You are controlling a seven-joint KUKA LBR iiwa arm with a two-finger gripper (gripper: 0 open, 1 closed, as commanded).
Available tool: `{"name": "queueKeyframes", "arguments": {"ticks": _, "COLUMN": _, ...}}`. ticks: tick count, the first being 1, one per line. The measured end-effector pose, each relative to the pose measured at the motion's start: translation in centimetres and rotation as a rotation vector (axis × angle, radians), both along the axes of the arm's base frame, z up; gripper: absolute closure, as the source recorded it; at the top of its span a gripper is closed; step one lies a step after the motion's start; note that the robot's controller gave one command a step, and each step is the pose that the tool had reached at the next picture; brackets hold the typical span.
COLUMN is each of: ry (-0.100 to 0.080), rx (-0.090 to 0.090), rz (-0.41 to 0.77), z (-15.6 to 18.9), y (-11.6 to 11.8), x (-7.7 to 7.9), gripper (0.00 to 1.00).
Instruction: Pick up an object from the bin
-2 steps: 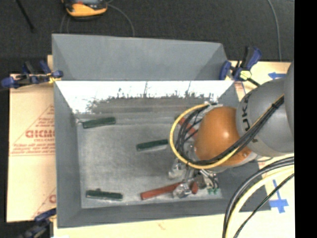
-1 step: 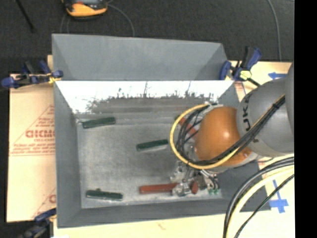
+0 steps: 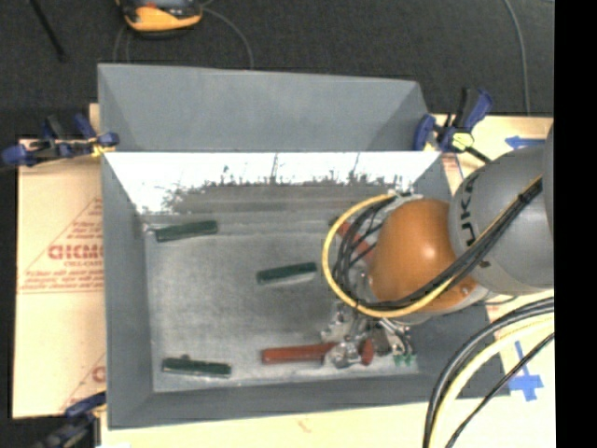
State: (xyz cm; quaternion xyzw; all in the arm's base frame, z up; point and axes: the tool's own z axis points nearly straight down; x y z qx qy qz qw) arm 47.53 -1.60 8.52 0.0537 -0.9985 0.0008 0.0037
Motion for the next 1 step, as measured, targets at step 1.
{"name": "queueKeyframes", "arguments": {"ticks": 1, "ry": -0.008, "rx": 0.001, "rz": 0.0, "z": 1.08, "y": 0.03, "x": 0.09, "gripper": 1.0}}
